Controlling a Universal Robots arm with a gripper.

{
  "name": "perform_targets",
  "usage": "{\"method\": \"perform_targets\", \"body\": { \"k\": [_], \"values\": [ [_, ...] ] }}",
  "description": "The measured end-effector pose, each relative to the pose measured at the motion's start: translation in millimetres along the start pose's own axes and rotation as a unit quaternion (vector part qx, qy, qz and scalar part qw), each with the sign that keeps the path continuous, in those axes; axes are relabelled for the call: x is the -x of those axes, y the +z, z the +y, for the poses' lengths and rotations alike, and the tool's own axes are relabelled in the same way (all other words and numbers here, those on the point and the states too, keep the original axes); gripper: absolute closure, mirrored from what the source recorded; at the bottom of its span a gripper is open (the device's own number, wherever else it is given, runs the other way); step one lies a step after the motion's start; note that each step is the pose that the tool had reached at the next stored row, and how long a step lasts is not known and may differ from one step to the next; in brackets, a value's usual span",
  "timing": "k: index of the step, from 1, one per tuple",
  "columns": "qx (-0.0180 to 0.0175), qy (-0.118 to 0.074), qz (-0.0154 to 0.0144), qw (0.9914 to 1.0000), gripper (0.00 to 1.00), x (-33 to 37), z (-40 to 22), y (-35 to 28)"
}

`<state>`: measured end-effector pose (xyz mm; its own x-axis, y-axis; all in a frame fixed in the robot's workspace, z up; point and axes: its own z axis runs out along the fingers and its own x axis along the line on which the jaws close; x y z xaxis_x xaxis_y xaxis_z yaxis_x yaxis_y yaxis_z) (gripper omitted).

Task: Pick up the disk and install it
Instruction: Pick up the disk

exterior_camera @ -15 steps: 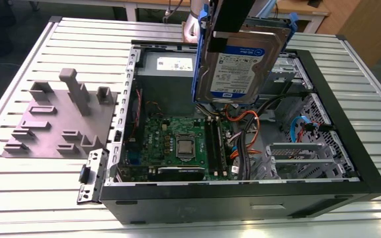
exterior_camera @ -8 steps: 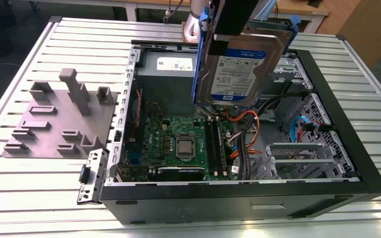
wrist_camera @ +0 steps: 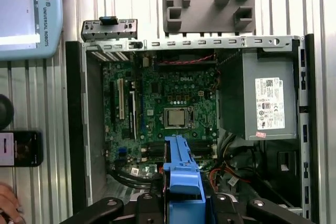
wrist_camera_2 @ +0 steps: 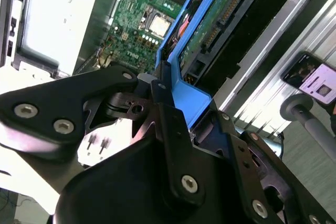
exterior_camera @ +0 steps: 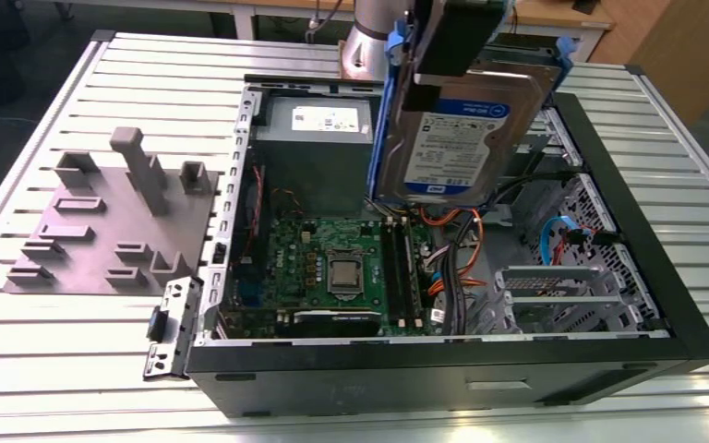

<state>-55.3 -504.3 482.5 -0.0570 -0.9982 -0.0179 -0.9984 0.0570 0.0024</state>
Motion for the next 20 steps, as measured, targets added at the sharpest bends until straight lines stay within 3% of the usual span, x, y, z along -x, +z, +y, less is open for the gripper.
{"method": "perform_targets", "body": {
  "k": [2,5,15,20],
  "values": [
    [0.0000,0.000,0.0000,1.00000,0.64,0.3,-5.7,0.4],
    [-0.0001,0.000,0.0001,1.00000,0.64,-2.7,-7.8,1.5],
    [-0.0006,0.000,0.0008,1.00000,0.64,-29.6,-11.6,6.9],
    [-0.0006,0.000,0.0011,1.00000,0.64,-31.6,-26.9,10.6]
  ]
}}
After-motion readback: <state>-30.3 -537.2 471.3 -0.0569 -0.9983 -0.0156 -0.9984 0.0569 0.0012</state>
